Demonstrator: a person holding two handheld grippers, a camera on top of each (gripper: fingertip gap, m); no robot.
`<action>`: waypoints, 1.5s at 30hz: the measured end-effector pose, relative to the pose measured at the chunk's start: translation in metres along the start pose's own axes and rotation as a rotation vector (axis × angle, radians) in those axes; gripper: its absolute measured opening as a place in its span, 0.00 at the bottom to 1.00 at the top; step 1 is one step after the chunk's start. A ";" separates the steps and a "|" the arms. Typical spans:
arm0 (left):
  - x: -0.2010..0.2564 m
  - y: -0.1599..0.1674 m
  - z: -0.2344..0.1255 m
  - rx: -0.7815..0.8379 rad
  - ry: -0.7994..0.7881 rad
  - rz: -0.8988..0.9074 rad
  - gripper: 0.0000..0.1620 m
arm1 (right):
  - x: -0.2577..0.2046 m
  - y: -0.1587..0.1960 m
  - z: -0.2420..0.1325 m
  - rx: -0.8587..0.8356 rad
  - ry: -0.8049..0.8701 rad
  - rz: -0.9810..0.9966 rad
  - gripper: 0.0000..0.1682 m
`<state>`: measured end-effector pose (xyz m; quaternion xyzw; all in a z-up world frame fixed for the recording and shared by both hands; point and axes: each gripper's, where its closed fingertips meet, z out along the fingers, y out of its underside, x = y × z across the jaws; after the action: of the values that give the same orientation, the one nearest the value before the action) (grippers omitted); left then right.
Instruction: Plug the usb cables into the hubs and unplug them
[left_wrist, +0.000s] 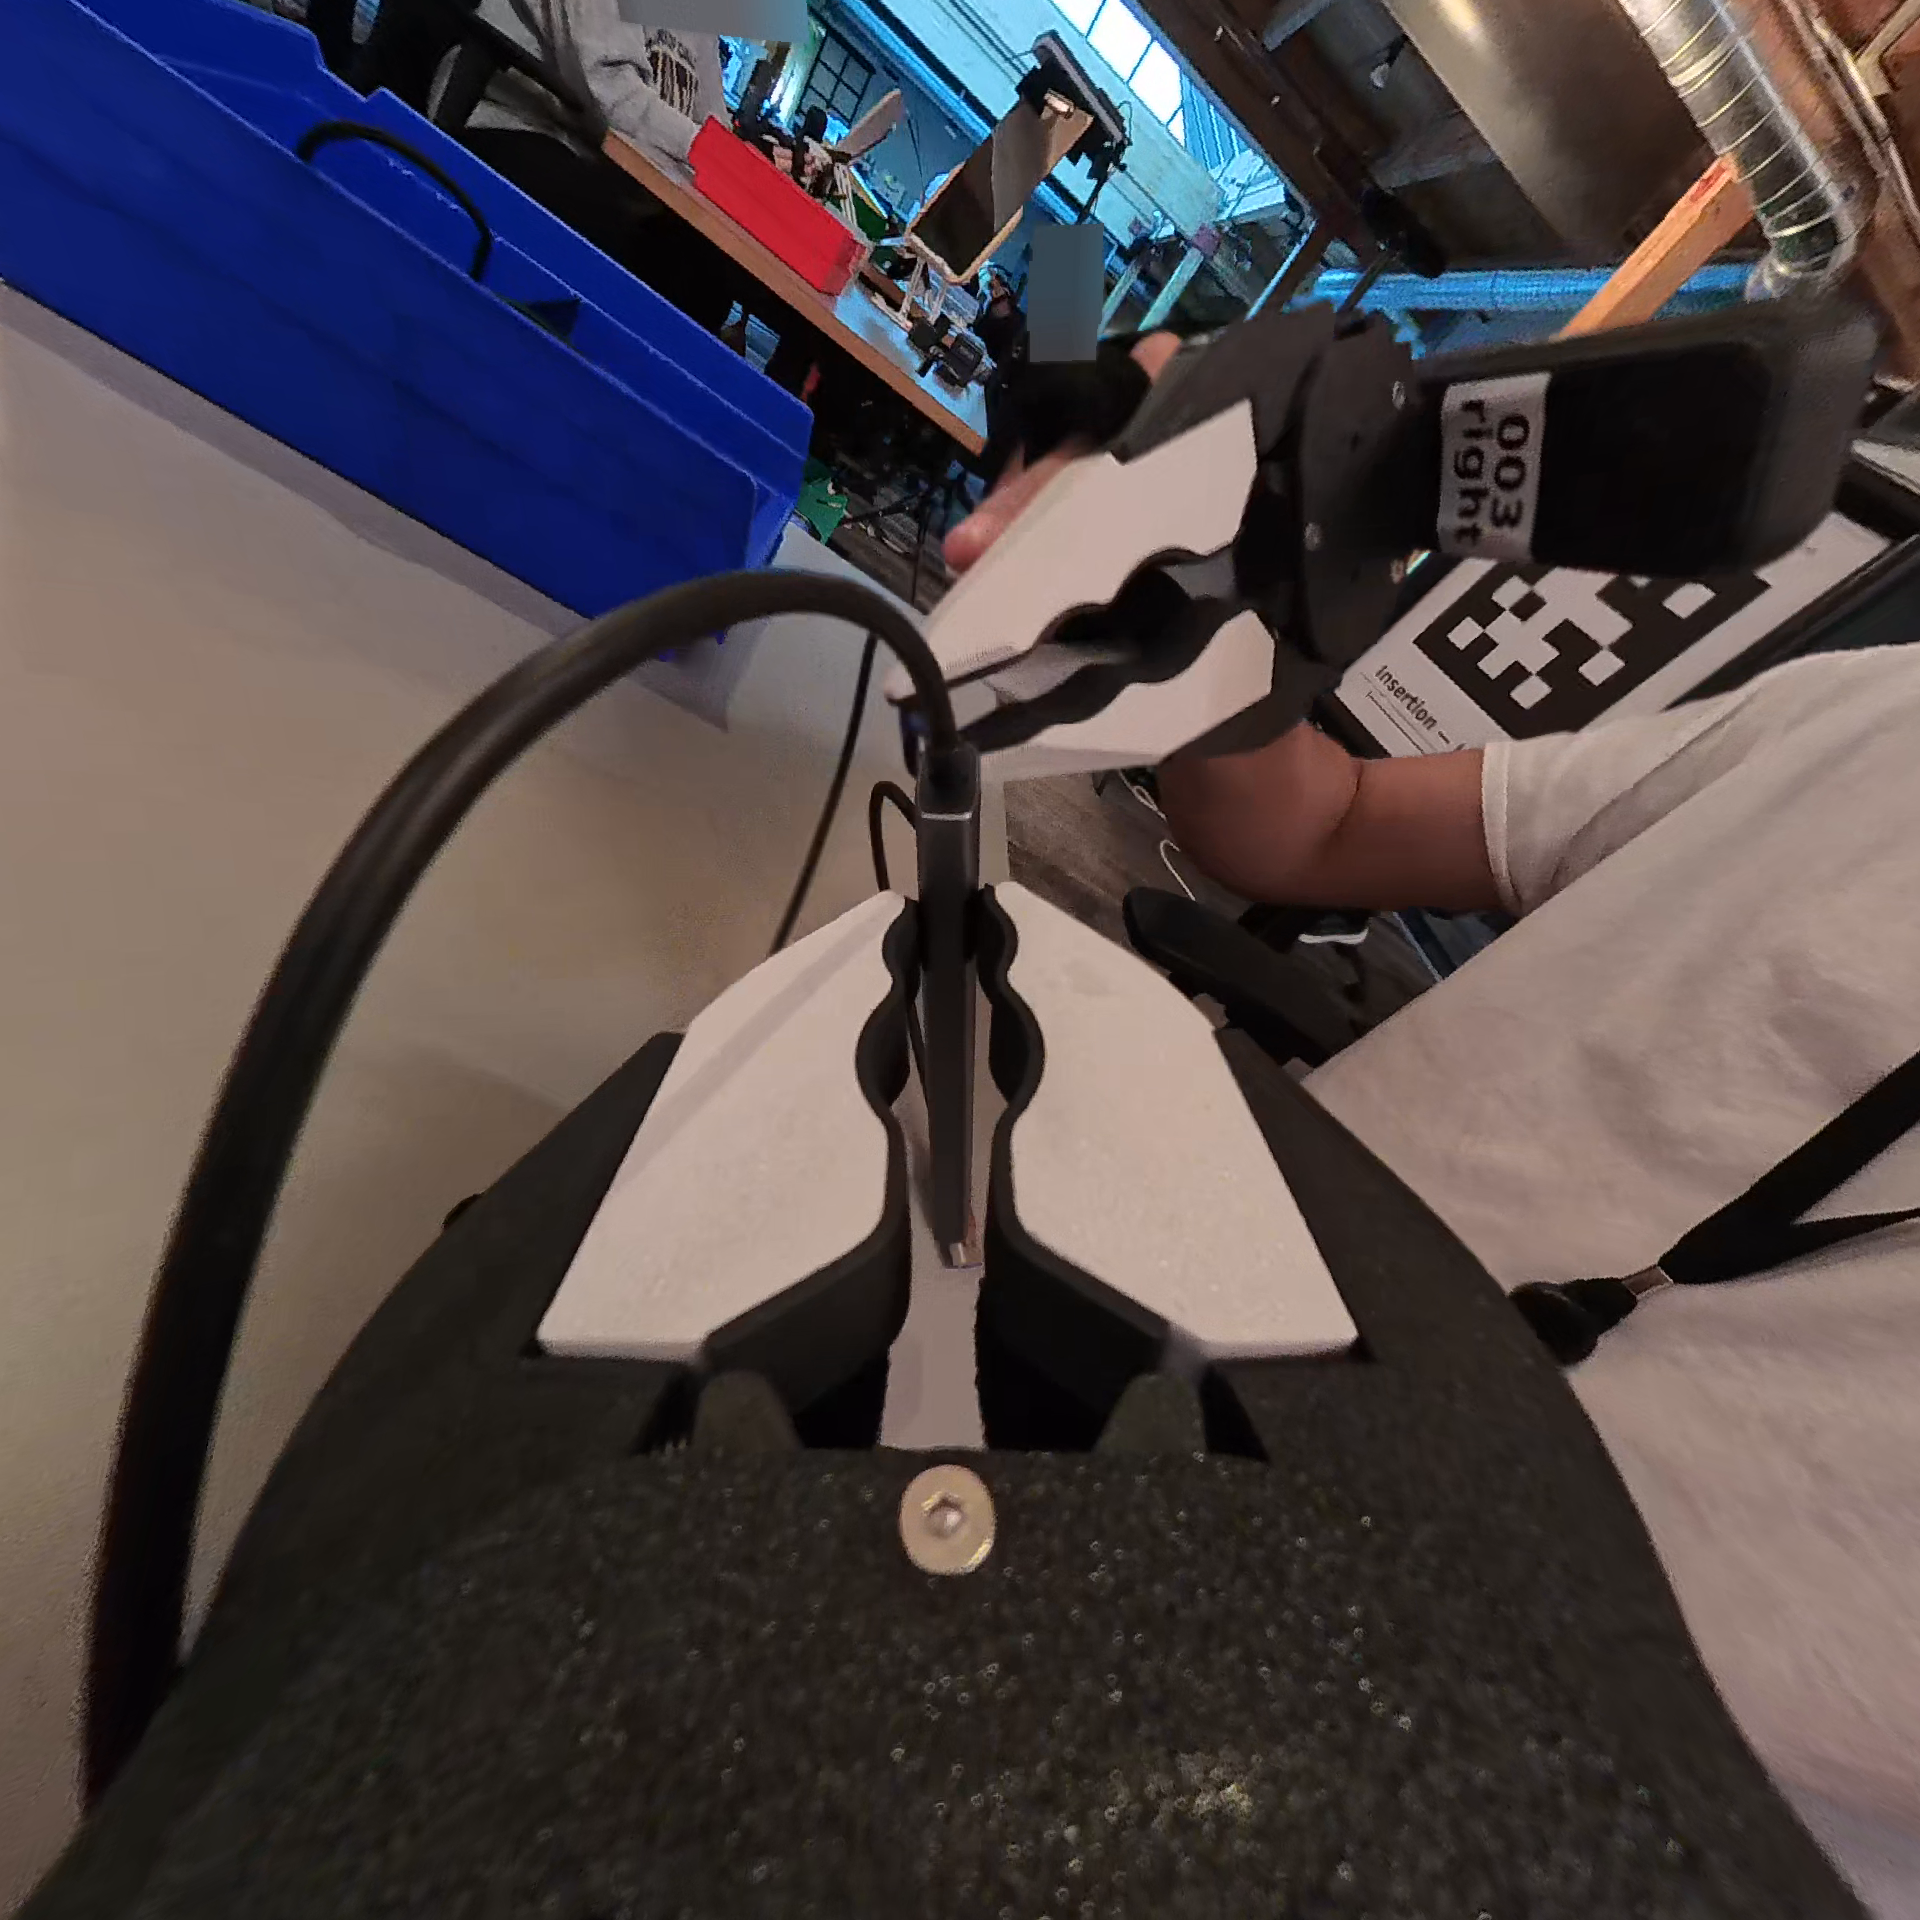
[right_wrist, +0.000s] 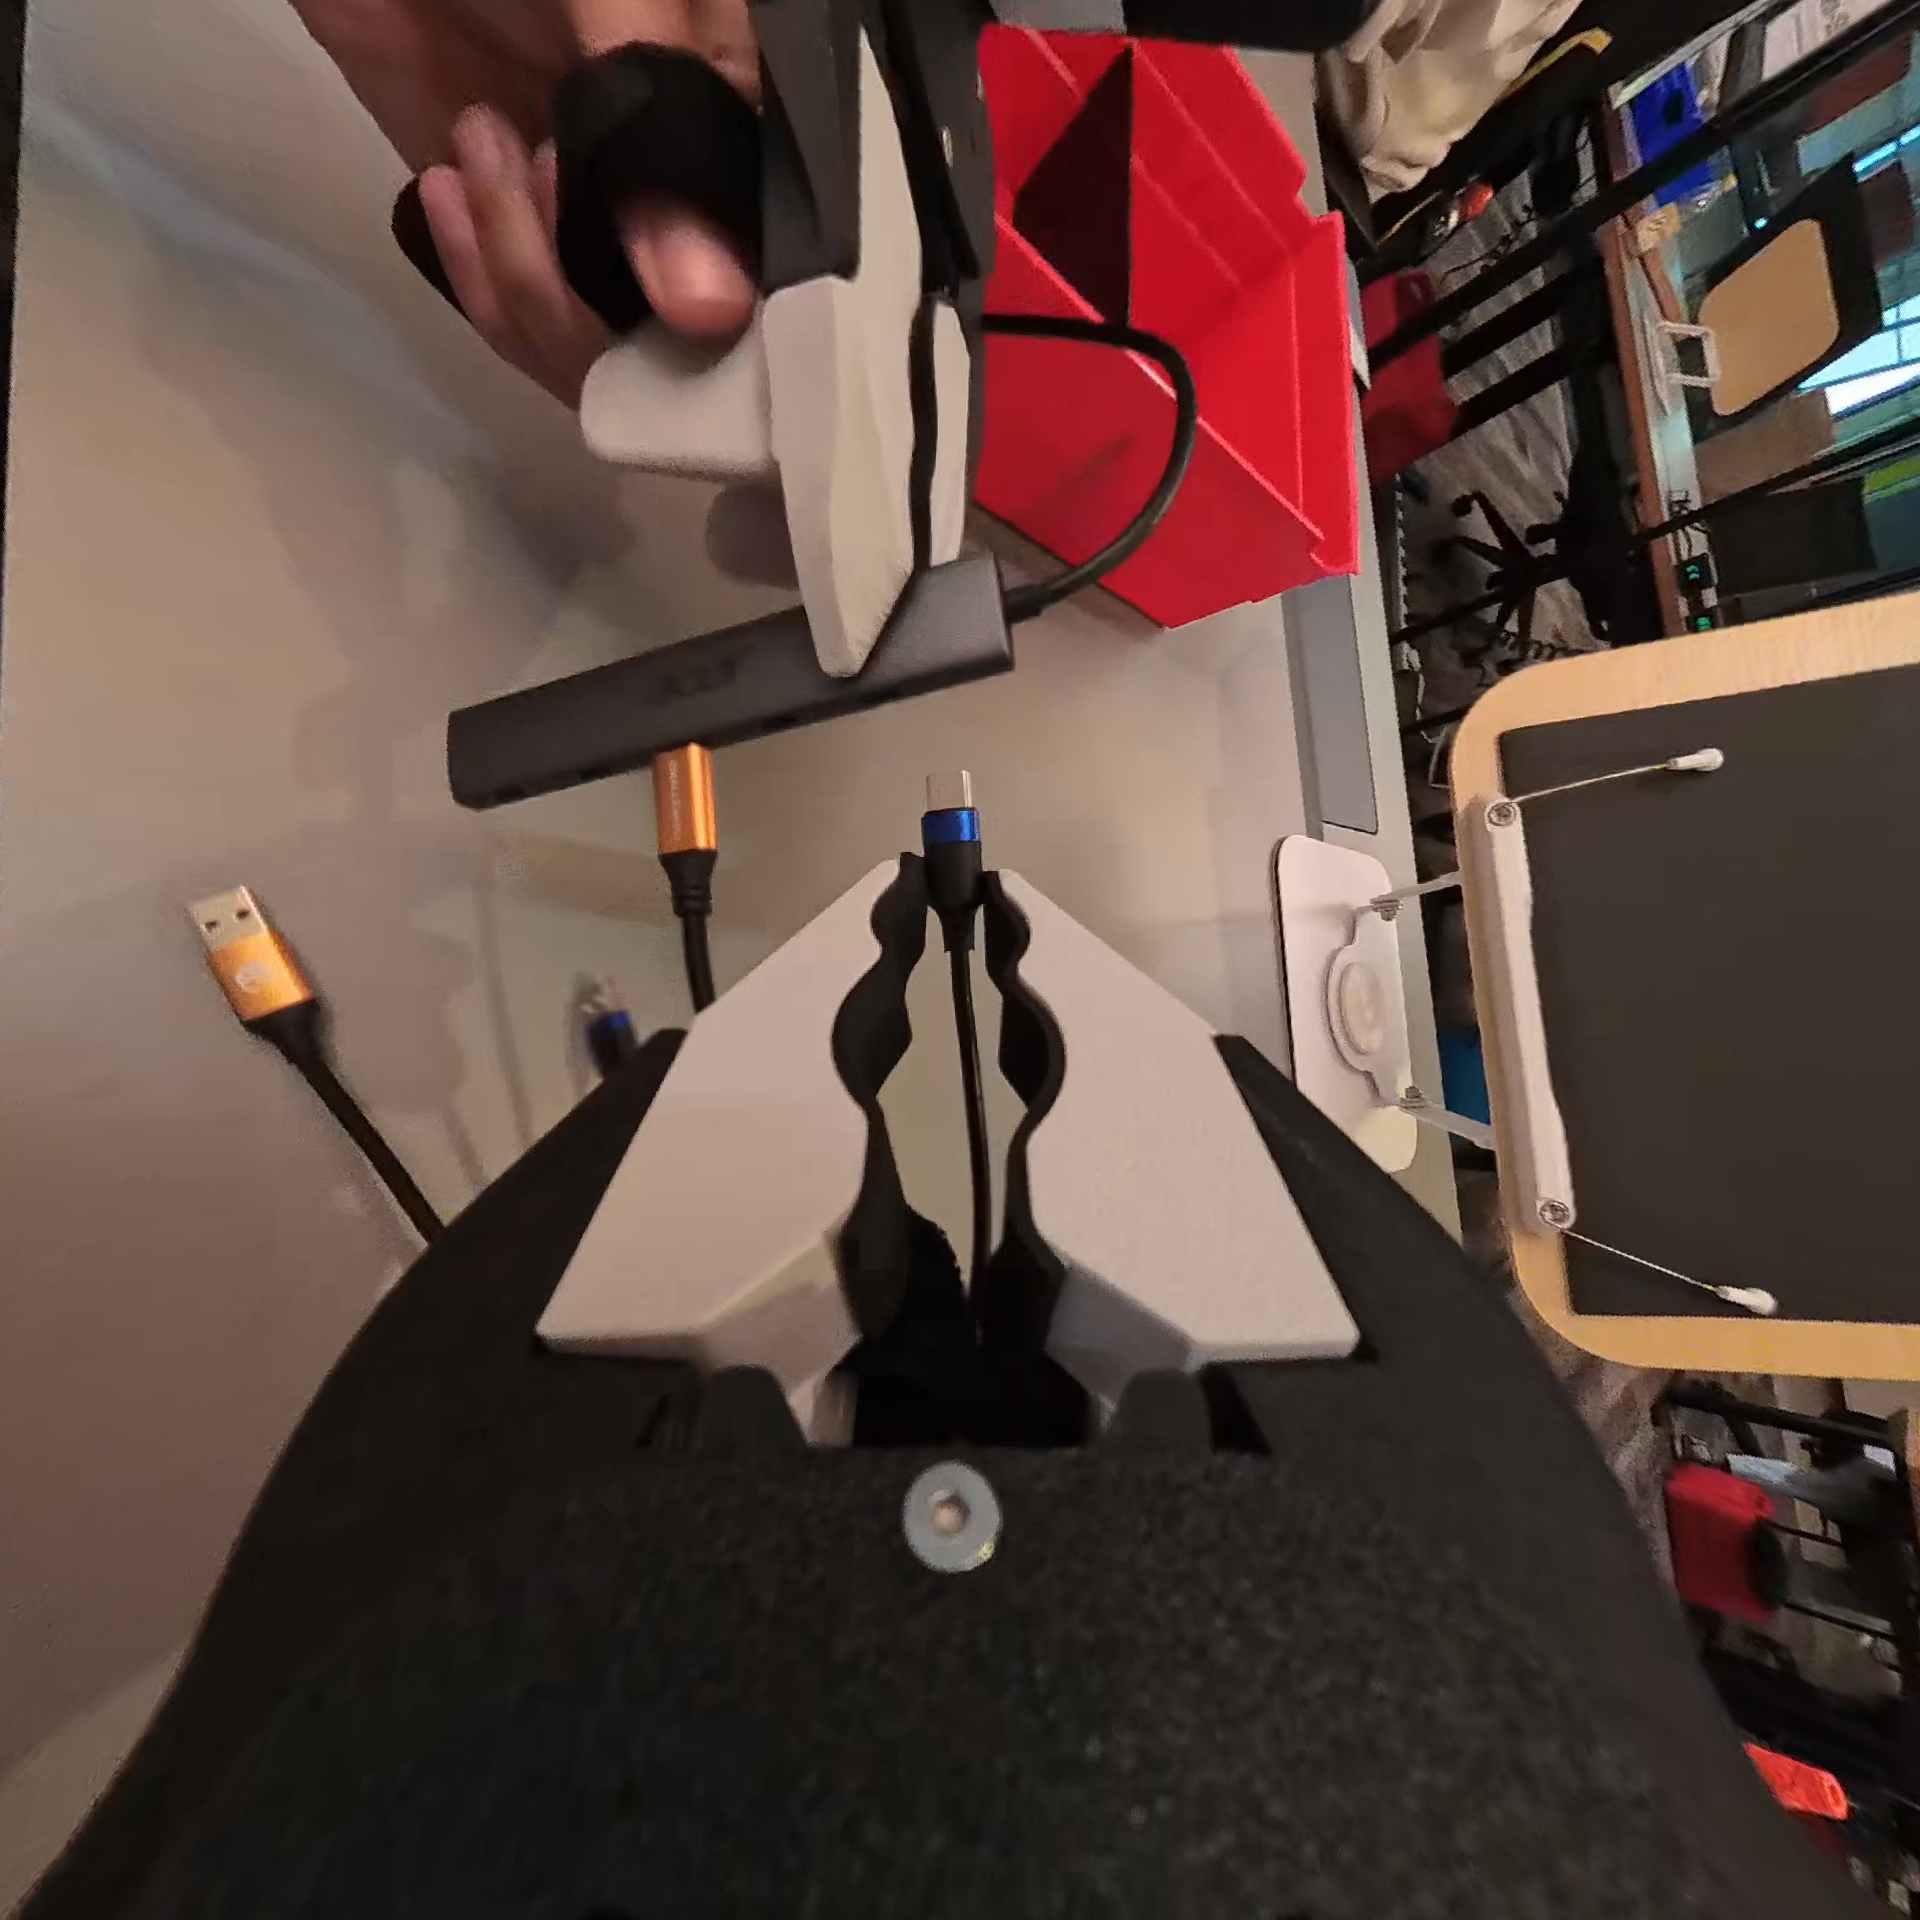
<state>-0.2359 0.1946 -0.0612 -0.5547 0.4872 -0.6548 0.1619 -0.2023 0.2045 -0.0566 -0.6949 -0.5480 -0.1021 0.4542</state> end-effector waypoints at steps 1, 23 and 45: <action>0.000 -0.001 0.001 0.006 0.002 -0.006 0.06 | -0.001 0.000 0.001 -0.007 0.009 -0.002 0.05; -0.010 0.008 0.015 -0.027 -0.052 -0.012 0.06 | -0.018 0.010 0.009 -0.184 -0.037 -0.058 0.05; -0.003 -0.002 0.015 0.090 0.082 -0.070 0.06 | -0.013 -0.008 0.003 0.179 -0.121 -0.008 0.05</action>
<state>-0.2211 0.1908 -0.0624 -0.5363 0.4439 -0.7034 0.1437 -0.2148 0.1980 -0.0624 -0.6542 -0.5843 -0.0124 0.4800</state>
